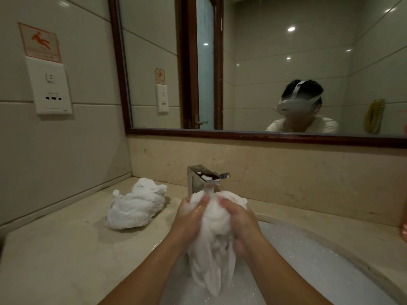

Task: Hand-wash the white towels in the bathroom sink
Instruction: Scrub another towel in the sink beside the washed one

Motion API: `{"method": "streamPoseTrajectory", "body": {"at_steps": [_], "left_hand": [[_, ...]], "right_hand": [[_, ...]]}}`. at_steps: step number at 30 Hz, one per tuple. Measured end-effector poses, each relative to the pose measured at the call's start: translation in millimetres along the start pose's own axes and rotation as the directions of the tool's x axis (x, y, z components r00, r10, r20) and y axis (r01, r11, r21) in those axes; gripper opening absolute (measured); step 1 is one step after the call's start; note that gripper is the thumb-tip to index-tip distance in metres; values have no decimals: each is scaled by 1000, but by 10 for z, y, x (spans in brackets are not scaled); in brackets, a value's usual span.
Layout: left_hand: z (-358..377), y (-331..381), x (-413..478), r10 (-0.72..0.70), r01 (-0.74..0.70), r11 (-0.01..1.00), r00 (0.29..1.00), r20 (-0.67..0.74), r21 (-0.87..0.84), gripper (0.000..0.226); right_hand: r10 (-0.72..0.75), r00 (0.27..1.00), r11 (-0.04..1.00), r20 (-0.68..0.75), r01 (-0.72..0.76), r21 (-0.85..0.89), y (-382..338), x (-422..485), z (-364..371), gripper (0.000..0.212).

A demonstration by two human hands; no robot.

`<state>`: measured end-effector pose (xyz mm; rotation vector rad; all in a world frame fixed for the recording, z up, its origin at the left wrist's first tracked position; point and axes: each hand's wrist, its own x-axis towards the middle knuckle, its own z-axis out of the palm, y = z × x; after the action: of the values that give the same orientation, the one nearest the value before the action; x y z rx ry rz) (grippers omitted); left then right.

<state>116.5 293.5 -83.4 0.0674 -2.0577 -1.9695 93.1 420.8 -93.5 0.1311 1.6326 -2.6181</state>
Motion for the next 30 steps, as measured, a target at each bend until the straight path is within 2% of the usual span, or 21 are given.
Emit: {"method": "streamPoseTrajectory", "body": {"at_steps": [3, 5, 7, 9, 11, 12, 14, 16, 18, 19, 21, 24, 27, 30], "left_hand": [[28, -12, -24, -39, 38, 994, 999, 9, 105, 45], [43, -18, -24, -23, 18, 987, 999, 27, 157, 34], [52, 6, -71, -11, 2, 994, 996, 88, 107, 23], [66, -11, -76, 26, -29, 999, 995, 99, 34, 17], [78, 10, -63, 52, -52, 999, 998, 19, 2, 9], [85, 15, -33, 58, -57, 998, 998, -36, 30, 10], [90, 11, 44, 80, -67, 991, 990, -112, 118, 20], [77, 6, 102, 134, -112, 982, 980, -149, 150, 18], [43, -18, 128, 164, -141, 980, 971, -176, 139, 17], [21, -35, 133, 162, -137, 981, 969, -186, 140, 19], [10, -31, 116, 118, -98, 989, 976, -186, 114, 20], [63, 6, 57, 22, -22, 1000, 995, -95, -4, 6], [121, 17, -26, -28, 29, 994, 1000, 6, -105, 27], [118, -53, -41, -33, 45, 990, 995, 92, -136, 63]], "right_hand": [[-85, 995, 996, -60, 85, -8, -30, -60, -11, 22], [-102, 993, 994, -63, 104, 32, -67, -113, 9, 26], [-110, 992, 992, -65, 114, 51, -75, -113, 31, 29], [-121, 987, 991, -106, 127, 46, -43, -66, 56, 37], [-99, 980, 995, -173, 103, 13, -26, -30, 90, 57], [-71, 972, 997, -226, 71, -7, -18, -9, 105, 67], [-18, 960, 999, -280, 8, -36, -31, -33, 143, 73], [-17, 971, 991, -240, -15, -130, -14, -40, 164, 74], [-19, 992, 966, -123, -14, -258, 58, 5, 143, 90], [2, 998, 949, -57, -20, -315, 81, -3, 124, 92], [13, 999, 939, 32, -2, -344, 108, -22, 93, 77], [-113, 992, 944, -49, 92, -316, 156, 15, 84, 74], [-185, 967, 959, -176, 138, -248, 104, 9, 154, 68], [-215, 947, 957, -239, 156, -244, 81, 49, 163, 66]]}}
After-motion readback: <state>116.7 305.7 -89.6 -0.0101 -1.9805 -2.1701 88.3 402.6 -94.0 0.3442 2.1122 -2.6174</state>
